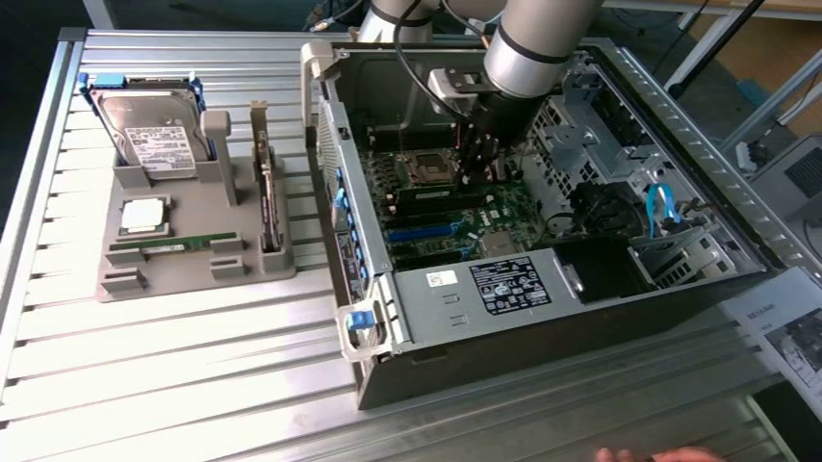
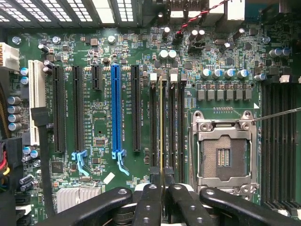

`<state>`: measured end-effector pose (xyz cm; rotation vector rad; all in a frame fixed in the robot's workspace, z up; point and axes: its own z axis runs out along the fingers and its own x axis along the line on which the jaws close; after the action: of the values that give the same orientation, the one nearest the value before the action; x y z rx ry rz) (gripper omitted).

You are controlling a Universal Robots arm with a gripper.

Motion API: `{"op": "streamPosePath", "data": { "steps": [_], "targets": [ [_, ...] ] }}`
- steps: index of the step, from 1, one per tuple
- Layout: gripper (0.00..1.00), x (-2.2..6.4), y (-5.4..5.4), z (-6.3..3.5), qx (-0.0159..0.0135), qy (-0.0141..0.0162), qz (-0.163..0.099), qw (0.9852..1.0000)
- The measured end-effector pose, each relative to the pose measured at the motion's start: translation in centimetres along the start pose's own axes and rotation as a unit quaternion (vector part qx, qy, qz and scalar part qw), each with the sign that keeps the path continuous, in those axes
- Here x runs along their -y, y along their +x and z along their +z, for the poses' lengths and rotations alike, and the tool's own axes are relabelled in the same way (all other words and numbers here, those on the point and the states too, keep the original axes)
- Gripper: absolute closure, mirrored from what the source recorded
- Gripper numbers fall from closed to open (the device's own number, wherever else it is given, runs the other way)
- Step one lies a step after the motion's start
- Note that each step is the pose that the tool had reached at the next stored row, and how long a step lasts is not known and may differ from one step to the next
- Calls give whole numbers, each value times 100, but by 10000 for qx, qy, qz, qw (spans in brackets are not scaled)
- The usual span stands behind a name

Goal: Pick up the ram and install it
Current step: 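Insert the ram into the slot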

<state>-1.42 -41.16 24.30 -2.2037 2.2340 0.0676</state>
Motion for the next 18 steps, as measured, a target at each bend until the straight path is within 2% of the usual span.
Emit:
{"op": "streamPosePath", "data": {
  "steps": [18],
  "targets": [
    [88, 23, 34, -3, -2, 0, 0, 10000]
  ]
}}
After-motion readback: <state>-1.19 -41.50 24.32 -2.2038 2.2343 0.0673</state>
